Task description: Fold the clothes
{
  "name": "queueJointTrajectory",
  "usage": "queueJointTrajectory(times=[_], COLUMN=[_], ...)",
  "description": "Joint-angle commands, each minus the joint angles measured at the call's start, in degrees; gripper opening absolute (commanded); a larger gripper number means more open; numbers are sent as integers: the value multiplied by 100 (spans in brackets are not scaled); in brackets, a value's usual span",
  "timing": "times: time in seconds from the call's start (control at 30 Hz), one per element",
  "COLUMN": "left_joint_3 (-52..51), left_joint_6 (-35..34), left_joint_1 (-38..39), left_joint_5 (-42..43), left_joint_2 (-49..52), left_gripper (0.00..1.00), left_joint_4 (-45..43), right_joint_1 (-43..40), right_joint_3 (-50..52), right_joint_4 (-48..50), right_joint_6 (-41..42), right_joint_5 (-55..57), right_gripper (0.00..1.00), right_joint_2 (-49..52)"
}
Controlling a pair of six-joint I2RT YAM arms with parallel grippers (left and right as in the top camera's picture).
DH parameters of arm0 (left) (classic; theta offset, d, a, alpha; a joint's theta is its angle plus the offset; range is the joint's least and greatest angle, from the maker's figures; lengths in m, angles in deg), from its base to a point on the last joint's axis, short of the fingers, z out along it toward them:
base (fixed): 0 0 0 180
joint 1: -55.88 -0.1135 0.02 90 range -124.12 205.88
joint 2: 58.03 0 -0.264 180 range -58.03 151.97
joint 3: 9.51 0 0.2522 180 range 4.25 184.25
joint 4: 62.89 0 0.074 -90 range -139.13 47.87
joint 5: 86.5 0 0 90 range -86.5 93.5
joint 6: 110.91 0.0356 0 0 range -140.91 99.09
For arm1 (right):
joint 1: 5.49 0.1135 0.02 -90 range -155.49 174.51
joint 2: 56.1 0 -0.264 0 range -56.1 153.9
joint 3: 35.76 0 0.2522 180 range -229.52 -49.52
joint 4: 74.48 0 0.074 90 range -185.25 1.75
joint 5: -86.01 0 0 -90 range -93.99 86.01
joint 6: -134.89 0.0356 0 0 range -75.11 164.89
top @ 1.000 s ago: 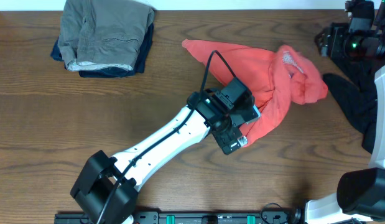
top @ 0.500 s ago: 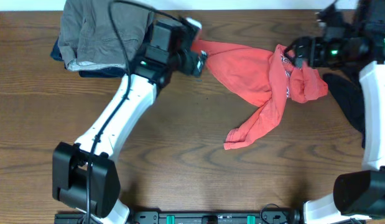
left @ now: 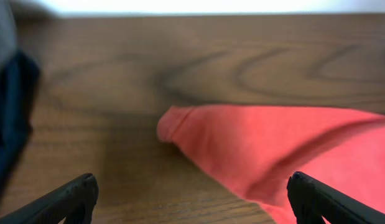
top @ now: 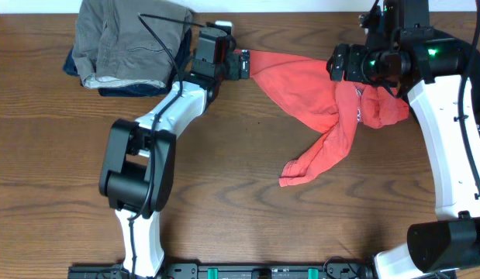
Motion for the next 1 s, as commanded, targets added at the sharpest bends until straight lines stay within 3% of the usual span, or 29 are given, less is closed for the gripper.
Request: queueJointTrajectory(times=[0.0, 0.6, 0.97], left_joint_3=[367, 844, 844], left_joint_6=[-382, -1377, -1484], left_joint_1=[-26, -127, -125], left_joint_5=[-236, -234, -234], left_joint_2=[330, 1172, 1261], left_gripper=[98, 100, 87], left_joint_4=[-57, -476, -820], right_joint_1=[-2, 0, 0], right_joint_3=[-28, -15, 2], right_joint_4=[48, 55, 92], right_joint_6=[466, 461, 461], right_joint_5=[343, 581, 599], right_gripper=[90, 92, 92], right_joint_2=[68, 68, 68])
